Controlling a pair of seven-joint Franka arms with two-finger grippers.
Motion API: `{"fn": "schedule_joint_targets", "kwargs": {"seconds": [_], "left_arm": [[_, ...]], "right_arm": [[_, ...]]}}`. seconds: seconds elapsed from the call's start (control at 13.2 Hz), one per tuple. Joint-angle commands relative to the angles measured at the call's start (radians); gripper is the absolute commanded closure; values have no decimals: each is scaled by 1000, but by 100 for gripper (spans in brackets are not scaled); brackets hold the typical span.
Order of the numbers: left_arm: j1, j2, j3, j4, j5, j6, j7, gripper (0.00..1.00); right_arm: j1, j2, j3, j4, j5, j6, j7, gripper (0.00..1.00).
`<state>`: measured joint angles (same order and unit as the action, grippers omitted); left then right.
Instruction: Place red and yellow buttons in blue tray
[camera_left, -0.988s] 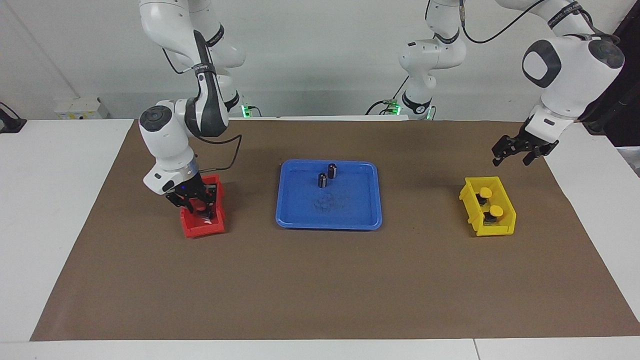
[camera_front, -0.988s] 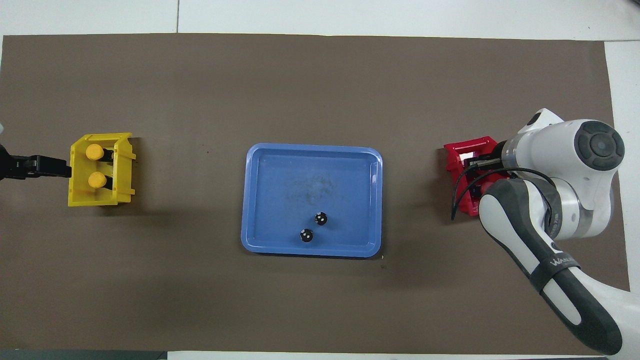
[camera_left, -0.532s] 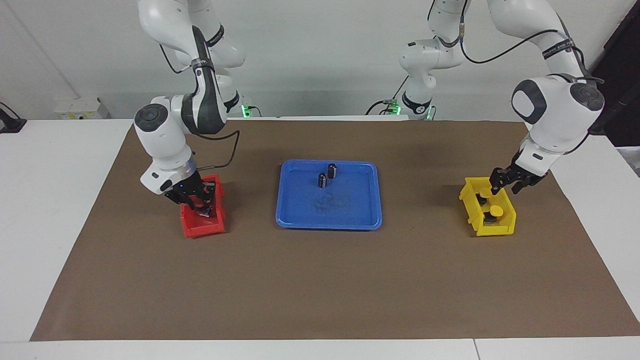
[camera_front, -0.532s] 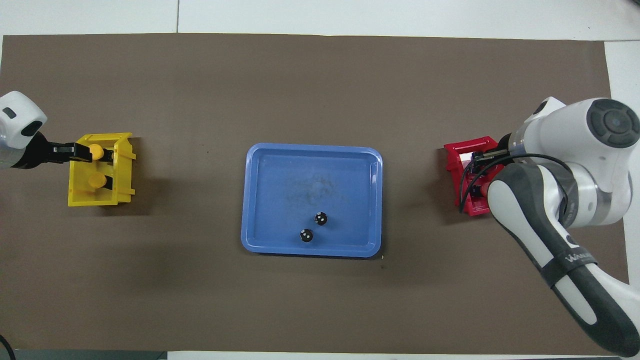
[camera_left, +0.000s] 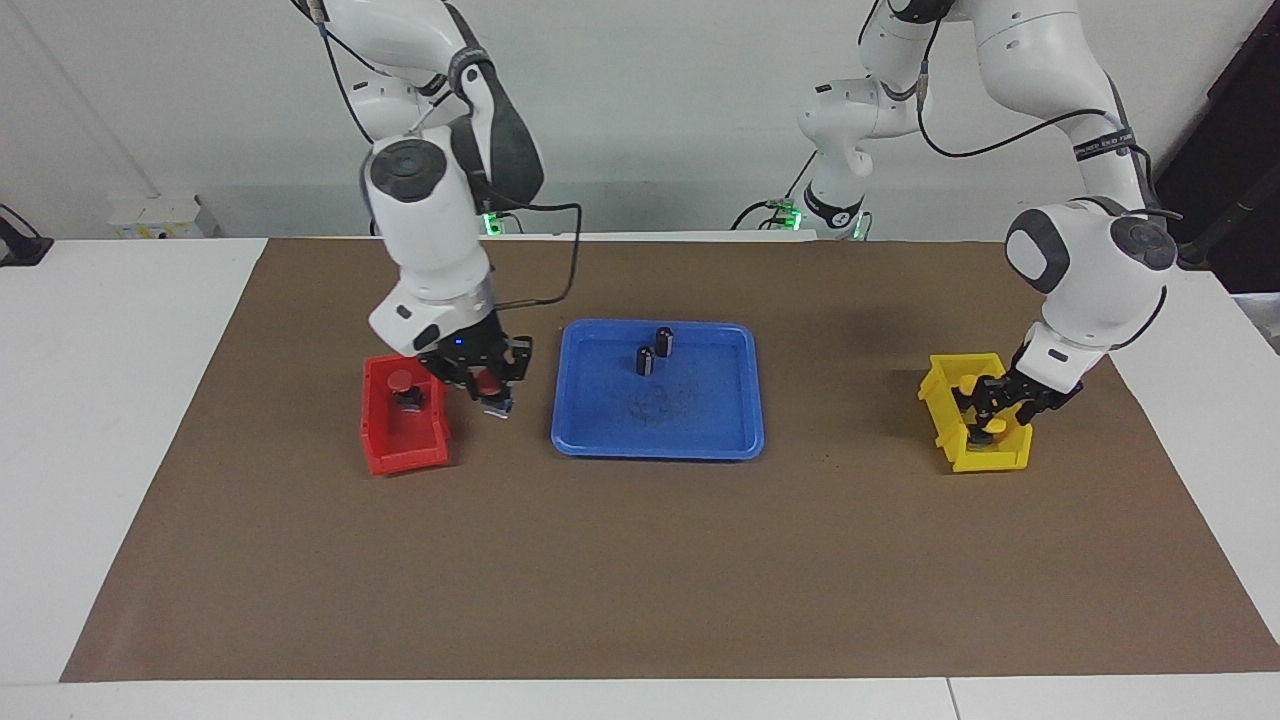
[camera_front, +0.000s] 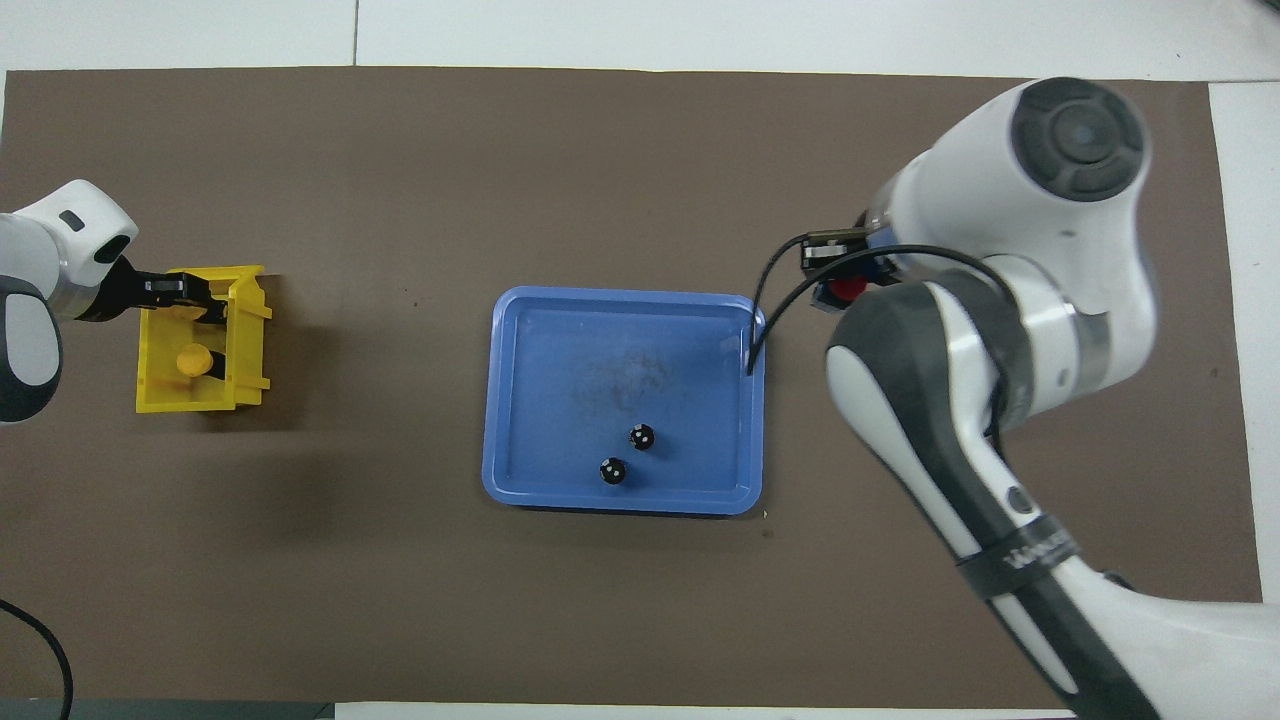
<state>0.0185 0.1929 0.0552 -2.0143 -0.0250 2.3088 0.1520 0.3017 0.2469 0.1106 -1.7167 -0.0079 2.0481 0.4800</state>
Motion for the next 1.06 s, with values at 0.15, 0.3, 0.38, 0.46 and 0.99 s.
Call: {"fn": "schedule_joint_targets", "kwargs": {"seconds": [0.15, 0.3, 0.38, 0.46, 0.99], "left_arm": [[-3, -10, 0, -60, 16, 57, -23, 88], [-2, -12, 0, -61, 16, 50, -15, 99], [-3, -12, 0, -61, 16, 47, -14, 99], [-3, -12, 0, -58, 16, 46, -15, 99], [-58, -21, 3, 425, 111, -576, -35, 99]], "right_arm": [[138, 81, -3, -34, -12, 109, 210, 70], [189, 112, -6, -34, -15, 130, 242, 68], [198, 124, -6, -34, -39, 136, 268, 68], [198, 129, -5, -37, -67, 138, 275, 67], [198, 127, -9, -78, -86, 205, 276, 22]]}}
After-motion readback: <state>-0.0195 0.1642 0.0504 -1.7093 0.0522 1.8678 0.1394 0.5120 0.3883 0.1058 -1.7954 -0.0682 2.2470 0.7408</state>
